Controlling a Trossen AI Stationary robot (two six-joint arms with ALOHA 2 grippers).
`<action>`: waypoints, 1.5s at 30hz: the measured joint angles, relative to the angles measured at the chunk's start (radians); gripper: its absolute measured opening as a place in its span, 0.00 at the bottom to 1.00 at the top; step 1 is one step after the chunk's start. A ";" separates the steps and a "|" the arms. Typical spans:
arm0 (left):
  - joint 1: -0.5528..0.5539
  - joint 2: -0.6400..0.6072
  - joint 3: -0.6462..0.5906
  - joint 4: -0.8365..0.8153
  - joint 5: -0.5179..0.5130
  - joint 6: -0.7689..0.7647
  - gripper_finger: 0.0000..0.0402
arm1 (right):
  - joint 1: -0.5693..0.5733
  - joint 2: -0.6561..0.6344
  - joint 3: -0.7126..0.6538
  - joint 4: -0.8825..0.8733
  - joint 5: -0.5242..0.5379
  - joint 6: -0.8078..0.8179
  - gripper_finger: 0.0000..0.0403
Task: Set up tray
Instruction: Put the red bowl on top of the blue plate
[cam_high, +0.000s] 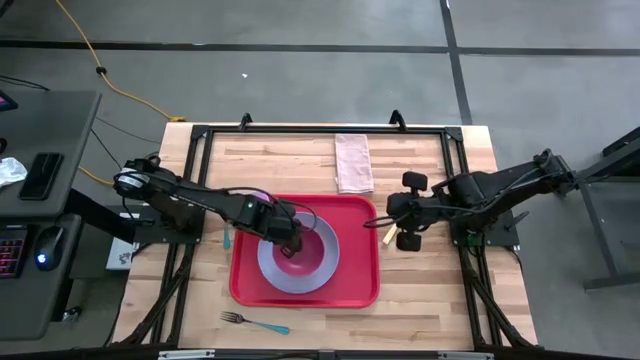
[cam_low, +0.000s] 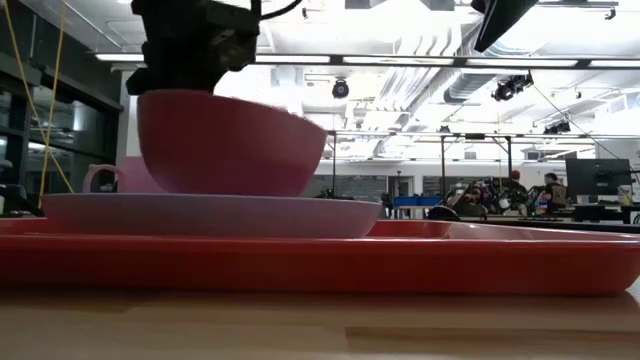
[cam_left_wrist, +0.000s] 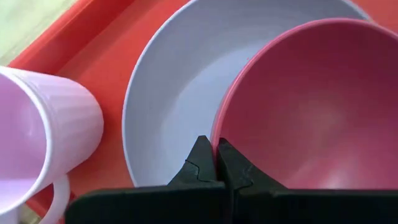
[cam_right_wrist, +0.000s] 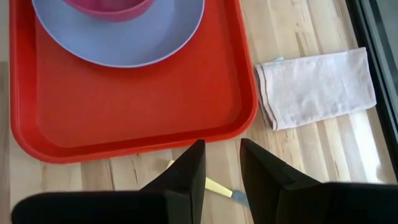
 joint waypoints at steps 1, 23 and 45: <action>0.000 0.000 -0.004 -0.001 0.000 0.000 0.03 | 0.000 0.000 0.000 0.000 0.000 0.000 0.19; 0.000 0.000 -0.065 0.056 0.013 0.008 0.08 | 0.000 0.001 0.000 0.026 0.009 0.005 0.19; 0.000 -0.010 -0.065 0.028 0.022 0.008 0.18 | -0.003 0.001 0.000 0.043 0.012 0.005 0.19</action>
